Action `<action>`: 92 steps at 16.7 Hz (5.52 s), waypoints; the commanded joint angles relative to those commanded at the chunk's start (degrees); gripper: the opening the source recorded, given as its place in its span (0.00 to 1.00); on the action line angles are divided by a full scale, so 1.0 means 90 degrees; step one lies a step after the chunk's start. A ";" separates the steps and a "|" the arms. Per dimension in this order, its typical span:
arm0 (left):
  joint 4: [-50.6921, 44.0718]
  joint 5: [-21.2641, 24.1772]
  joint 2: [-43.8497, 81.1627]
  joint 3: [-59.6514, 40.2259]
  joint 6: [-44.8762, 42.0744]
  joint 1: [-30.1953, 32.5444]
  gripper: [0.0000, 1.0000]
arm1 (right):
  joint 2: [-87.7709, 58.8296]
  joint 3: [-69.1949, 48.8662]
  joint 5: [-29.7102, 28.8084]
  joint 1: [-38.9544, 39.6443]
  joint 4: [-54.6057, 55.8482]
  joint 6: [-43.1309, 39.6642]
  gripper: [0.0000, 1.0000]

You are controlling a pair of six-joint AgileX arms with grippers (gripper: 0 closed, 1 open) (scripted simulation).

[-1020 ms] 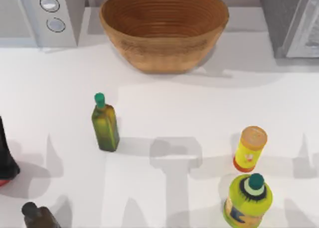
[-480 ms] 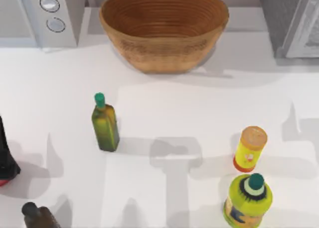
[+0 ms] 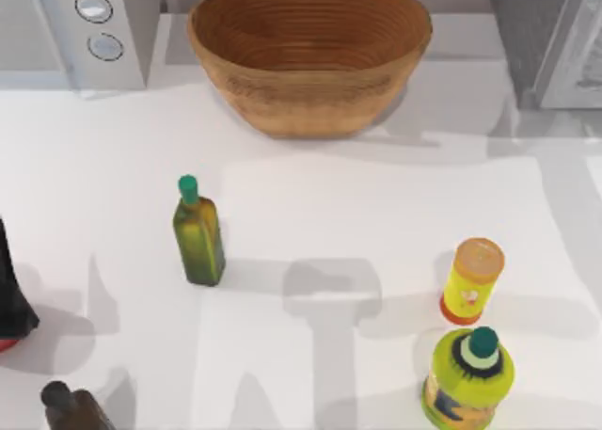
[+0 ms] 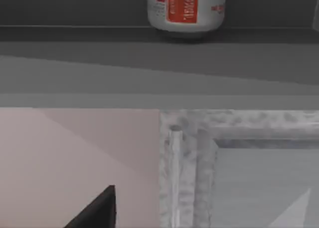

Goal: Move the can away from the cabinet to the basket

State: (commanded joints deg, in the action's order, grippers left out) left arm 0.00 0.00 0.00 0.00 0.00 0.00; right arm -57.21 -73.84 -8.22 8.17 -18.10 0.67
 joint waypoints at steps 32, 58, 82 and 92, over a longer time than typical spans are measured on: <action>0.0000 0.0000 0.0000 0.0000 0.0000 0.0000 1.00 | -0.4618 -0.5192 -0.0035 -0.0192 -0.0370 0.0025 1.00; 0.0000 0.0000 0.0000 0.0000 0.0000 0.0000 1.00 | -0.6155 -0.7243 0.0084 -0.0336 -0.0875 0.0019 0.02; 0.0000 0.0000 0.0000 0.0000 0.0000 0.0000 1.00 | -0.2886 -0.5523 -0.0453 0.0267 -0.2432 0.0030 0.00; 0.0000 0.0000 0.0000 0.0000 0.0000 0.0000 1.00 | -0.1561 -0.4112 -0.0140 0.0093 -0.1584 -0.0123 0.00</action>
State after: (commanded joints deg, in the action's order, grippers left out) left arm 0.00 0.00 0.00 0.00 0.00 0.00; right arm -71.25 -110.84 -9.48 9.01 -32.36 -0.43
